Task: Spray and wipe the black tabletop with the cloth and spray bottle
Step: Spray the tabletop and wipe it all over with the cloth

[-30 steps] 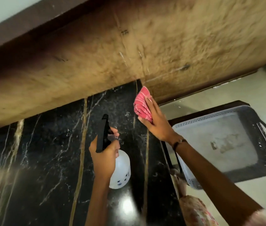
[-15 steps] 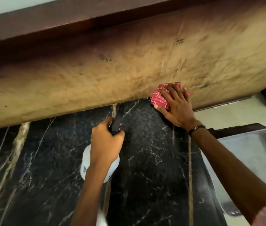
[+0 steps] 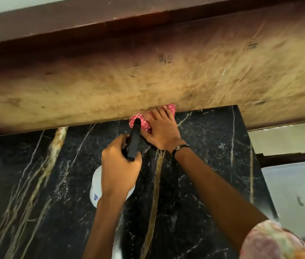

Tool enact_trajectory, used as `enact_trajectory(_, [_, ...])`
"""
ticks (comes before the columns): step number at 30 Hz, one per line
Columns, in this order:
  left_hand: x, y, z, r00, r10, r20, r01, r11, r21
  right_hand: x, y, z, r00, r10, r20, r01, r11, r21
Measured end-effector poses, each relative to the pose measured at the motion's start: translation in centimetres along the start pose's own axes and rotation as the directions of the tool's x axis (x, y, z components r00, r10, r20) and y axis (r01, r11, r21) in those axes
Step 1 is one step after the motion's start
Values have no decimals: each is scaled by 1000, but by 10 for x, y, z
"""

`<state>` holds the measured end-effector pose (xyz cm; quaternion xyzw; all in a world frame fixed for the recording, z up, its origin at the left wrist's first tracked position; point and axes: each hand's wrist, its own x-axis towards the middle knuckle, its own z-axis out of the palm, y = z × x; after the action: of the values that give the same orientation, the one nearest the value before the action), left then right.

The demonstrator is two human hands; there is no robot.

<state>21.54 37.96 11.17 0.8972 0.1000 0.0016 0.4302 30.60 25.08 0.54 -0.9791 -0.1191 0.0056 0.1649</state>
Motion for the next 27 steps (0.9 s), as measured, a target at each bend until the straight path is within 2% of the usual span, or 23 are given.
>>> enact_trajectory(3, [-9,-3,-13,999,-27,-25,26,998,-64,-13,36,-11,999,29,-15,-29,999,-25])
enact_trajectory(6, [-23,-11,-23,992,-114,-46,105,980,-169,-27,66,-19,997,59,-58,-63,994,-83])
enact_trajectory(10, [-40,-31,-41,965,-262,-25,233,894,-383,-29,56,-17,991,120,-50,-125,986,-106])
enact_trajectory(12, [-43,-40,-49,952,-306,-16,269,861,-431,-23,40,-14,989,138,-50,-143,986,-92])
enact_trajectory(16, [-40,-62,-70,947,-321,-3,284,840,-462,-3,-18,3,994,106,30,-102,990,-98])
enact_trajectory(19, [-32,-86,-97,949,-314,-1,272,824,-496,16,-79,26,995,92,32,-89,992,-85])
enact_trajectory(27, [-14,-169,-216,933,-356,-42,280,796,-538,74,-251,90,998,32,47,-32,999,-10])
